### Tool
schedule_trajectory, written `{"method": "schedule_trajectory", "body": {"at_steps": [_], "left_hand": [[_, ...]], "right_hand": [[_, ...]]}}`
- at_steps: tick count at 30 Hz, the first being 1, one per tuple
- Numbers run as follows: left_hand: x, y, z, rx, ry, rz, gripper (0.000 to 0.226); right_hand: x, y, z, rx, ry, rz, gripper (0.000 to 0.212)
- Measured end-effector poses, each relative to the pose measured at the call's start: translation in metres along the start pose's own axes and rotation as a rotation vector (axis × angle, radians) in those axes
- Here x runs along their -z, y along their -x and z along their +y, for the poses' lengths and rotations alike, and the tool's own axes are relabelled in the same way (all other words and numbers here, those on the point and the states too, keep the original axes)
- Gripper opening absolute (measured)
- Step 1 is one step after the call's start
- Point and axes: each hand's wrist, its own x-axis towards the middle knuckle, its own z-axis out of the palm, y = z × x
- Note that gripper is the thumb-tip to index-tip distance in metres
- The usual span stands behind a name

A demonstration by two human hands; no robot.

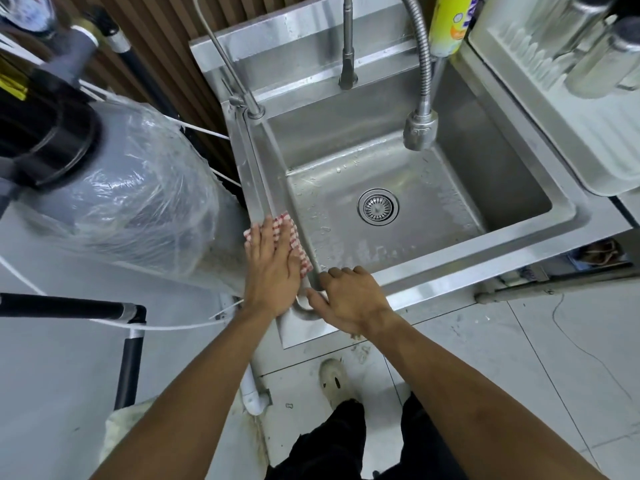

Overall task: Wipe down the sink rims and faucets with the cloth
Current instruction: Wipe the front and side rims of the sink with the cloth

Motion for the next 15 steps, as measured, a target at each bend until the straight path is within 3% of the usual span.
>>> {"method": "schedule_trajectory", "body": {"at_steps": [9, 15], "left_hand": [[0.019, -0.077, -0.018, 0.020, -0.036, -0.013, 0.061], [0.036, -0.151, -0.031, 0.064, -0.055, 0.001, 0.060]], "right_hand": [[-0.016, -0.003, -0.011, 0.030, 0.017, 0.143, 0.069], [-0.013, -0.006, -0.009, 0.130, -0.009, 0.085, 0.072]]}}
